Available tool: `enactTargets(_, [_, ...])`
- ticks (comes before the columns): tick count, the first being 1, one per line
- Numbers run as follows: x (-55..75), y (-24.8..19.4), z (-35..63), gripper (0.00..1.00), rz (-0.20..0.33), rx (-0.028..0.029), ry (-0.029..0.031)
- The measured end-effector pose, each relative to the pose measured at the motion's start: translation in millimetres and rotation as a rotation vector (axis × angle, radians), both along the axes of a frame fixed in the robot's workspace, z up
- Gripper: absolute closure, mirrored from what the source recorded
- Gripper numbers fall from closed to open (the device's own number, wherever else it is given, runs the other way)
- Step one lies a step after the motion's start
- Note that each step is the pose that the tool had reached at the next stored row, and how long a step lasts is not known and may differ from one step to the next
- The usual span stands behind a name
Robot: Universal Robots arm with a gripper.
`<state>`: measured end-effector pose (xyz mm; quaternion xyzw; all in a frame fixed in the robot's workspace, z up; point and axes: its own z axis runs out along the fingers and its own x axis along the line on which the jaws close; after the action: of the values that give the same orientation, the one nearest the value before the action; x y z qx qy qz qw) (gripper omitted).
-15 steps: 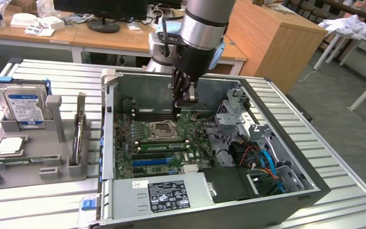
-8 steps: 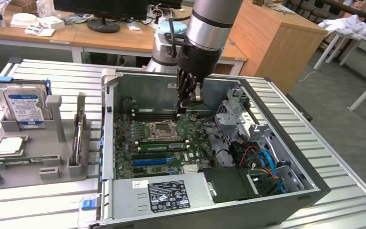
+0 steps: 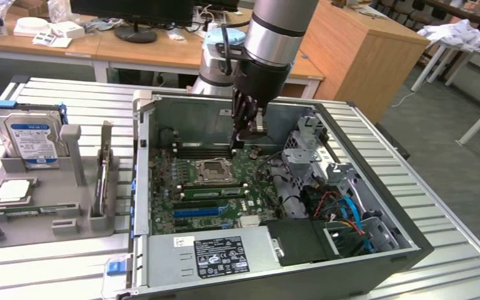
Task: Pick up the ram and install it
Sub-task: 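Press down the ram until it locks into place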
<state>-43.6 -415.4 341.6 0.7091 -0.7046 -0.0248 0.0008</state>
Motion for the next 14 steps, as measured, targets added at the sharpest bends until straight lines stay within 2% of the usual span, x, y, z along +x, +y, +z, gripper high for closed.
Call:
enactTargets(6, [0.0, 0.0, 0.0, 0.89, -0.006, 0.0, 0.0001])
enactTargets(14, [0.0, 0.0, -0.5, 0.89, -0.126, 0.0, 0.0])
